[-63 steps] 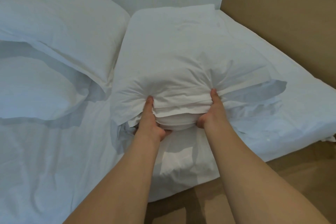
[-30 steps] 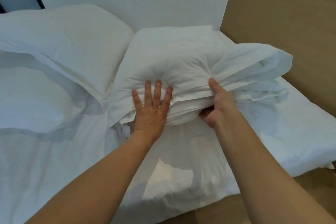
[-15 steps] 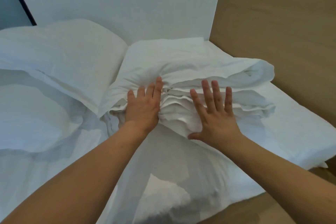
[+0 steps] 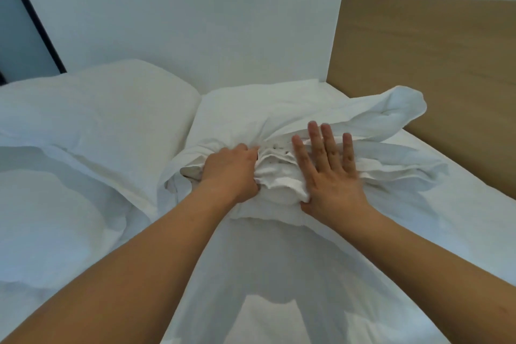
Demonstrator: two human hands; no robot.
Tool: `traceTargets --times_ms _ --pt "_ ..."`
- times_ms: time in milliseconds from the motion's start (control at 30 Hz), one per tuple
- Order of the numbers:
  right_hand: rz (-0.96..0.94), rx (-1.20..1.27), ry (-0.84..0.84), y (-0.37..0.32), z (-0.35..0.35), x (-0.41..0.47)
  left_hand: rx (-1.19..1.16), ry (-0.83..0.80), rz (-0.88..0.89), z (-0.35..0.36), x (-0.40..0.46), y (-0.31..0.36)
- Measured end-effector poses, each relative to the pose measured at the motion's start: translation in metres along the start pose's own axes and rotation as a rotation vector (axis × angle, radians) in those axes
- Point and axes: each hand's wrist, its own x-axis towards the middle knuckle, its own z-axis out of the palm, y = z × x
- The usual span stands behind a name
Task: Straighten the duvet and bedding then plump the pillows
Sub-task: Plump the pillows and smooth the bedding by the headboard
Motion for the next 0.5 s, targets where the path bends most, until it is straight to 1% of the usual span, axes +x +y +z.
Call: traceTargets --times_ms 67,100,167,233,300,367,400,433,500 --pt "0.039 -0.023 0.071 0.018 -0.002 0.027 0.018 0.016 0.032 -0.002 0.001 0.001" --pt "0.041 -0.051 0.058 0.027 -0.004 0.040 0.034 0.032 0.052 -0.002 0.001 0.002" --pt "0.004 -0.147 -0.039 0.038 -0.006 0.060 0.074 0.055 0.099 0.001 0.001 0.004" --pt "-0.071 -0.228 -0.184 0.039 -0.002 0.067 0.104 0.041 0.129 0.008 0.002 0.003" --pt "-0.159 -0.228 -0.293 0.033 0.007 0.064 0.119 0.025 0.122 0.016 0.004 -0.001" --pt "-0.204 -0.187 -0.296 0.030 0.018 0.051 0.124 0.035 0.077 0.021 0.008 -0.004" --pt "-0.200 -0.157 -0.261 0.030 0.022 0.042 0.136 0.043 0.052 0.022 0.011 -0.003" --pt "-0.184 -0.137 -0.273 0.029 0.025 0.034 0.156 0.050 0.033 0.024 0.014 -0.001" --pt "-0.178 -0.150 -0.386 0.023 0.030 0.014 0.187 0.054 0.010 0.028 0.022 0.006"
